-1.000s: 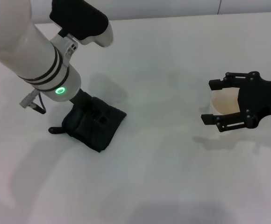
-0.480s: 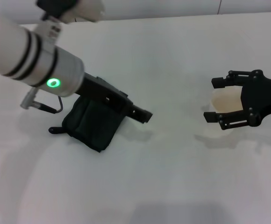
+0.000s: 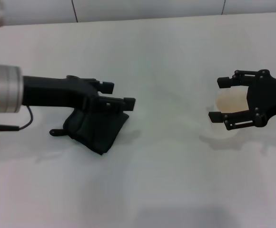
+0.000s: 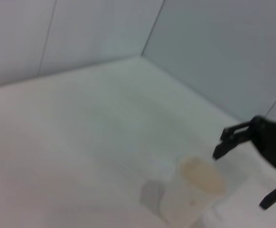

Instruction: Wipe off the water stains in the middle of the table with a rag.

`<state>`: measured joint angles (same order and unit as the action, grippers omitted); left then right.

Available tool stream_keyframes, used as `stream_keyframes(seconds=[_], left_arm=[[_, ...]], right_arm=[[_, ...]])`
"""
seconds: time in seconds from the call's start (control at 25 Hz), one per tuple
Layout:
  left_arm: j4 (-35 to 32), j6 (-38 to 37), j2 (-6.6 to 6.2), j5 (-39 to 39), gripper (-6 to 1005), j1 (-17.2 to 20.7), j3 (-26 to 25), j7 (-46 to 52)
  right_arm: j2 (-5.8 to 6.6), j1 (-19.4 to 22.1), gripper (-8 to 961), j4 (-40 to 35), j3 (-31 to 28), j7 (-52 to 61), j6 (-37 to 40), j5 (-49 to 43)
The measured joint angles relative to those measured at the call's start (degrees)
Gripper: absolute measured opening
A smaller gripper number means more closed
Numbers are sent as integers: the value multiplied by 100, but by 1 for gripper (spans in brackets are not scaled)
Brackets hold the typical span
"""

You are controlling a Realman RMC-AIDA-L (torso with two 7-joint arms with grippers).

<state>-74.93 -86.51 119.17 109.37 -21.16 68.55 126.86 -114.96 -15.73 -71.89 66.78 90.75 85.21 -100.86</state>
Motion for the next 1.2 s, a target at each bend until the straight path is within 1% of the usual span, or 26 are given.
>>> stream_keyframes(seconds=[0.04,0.08,0.24,0.48,0.6,0.68,0.84,1.08,1.2], left_arm=[[368,0,-4,-312,894,144,-197,-519],[368,0,-4,-312,894,144,-197,-519],[1334,-53,-11,-781,894,253,-577,-1796],[2471,45,6,-922,894,372,-854,-3970],[3129,61,2,-1263,894,369,-914,-4998],[3446,58,-9,-1533,894,367,-955,-5487],[3811,-29,-10,-1728,894,393,-1115,-5885],[3938,-64,-19,-1699,894,480,-1294,-5824],[3941,-45,-48,-1612,894,472,-1295,-5619]], right_arm=[[0,0,875,16,0,1,-5,10],[0,0,875,38,1,1,-9,21],[0,0,875,113,-25,3,-11,51],[-4,-1,874,141,-47,4,3,62],[-7,-15,874,185,-35,2,7,67],[-8,-17,874,205,-14,-17,11,68],[-9,-5,874,214,116,-85,30,41],[-3,11,874,322,150,-138,8,-32],[-1,33,874,400,129,-298,-35,-62]])
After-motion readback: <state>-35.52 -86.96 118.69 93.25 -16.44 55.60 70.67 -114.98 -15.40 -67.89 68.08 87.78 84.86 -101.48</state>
